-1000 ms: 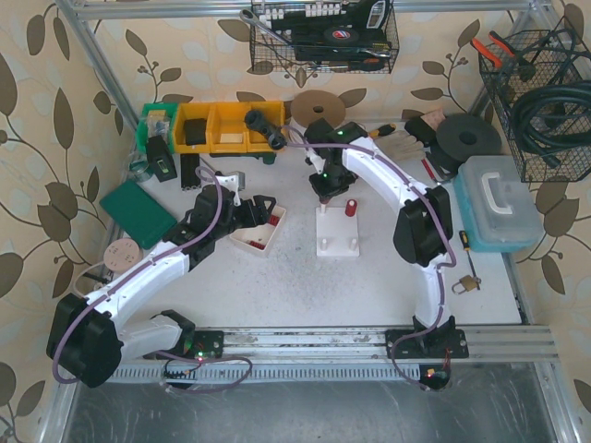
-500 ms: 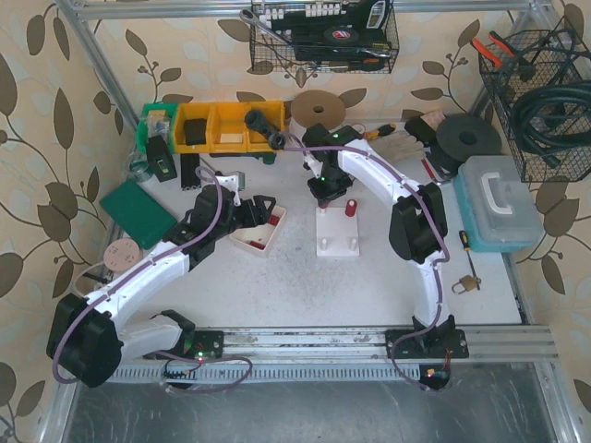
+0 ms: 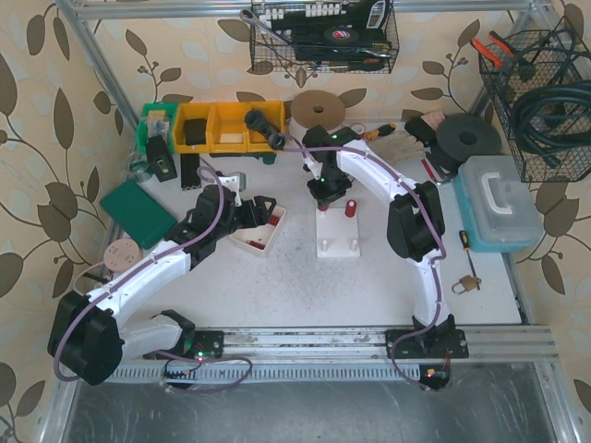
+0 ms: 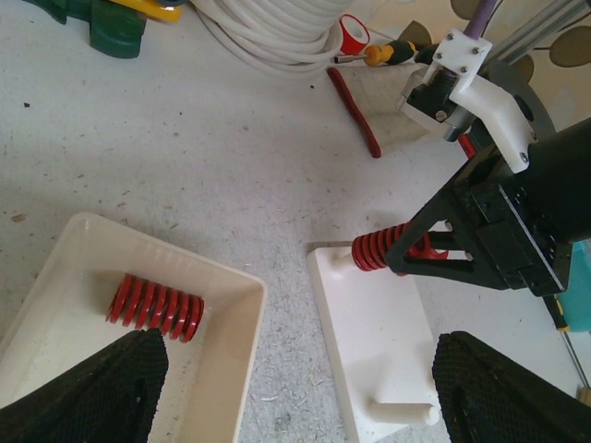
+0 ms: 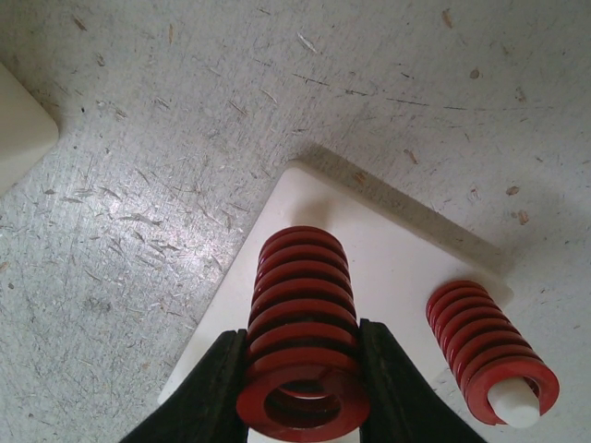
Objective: Install the large spring
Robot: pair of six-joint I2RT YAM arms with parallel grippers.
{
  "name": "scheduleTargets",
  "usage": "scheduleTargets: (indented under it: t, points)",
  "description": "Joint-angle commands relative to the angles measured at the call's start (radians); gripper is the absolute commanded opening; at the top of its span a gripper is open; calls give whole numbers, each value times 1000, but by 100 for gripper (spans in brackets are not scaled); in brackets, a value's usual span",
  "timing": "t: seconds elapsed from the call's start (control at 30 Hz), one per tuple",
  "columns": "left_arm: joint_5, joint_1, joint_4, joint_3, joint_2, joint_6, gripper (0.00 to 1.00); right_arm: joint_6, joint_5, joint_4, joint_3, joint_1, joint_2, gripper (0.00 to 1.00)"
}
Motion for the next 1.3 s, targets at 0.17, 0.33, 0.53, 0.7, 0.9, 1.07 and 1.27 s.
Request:
scheduleTargets:
  t: [0.17, 0.33, 0.53, 0.7, 0.9, 1.07, 1.27]
  points:
    - [-21, 13, 15, 15, 1, -10, 82, -47, -28, 1, 12, -3, 39, 0]
    - [-22, 13, 9, 25, 17, -11, 82, -64, -39, -4, 30, -8, 48, 0]
    - [-23, 13, 9, 27, 21, -11, 82, -79, -51, -24, 57, -10, 62, 0]
    - [-23, 13, 9, 28, 22, -11, 82, -83, -56, -33, 58, -15, 77, 0]
    - [-23, 13, 9, 27, 22, -9, 82, -86, -63, -37, 54, -16, 94, 0]
    - [-24, 14, 10, 28, 20, -10, 82, -88, -66, -39, 61, -16, 106, 0]
    - [-24, 12, 11, 26, 20, -10, 82, -89, -66, -42, 62, -17, 118, 0]
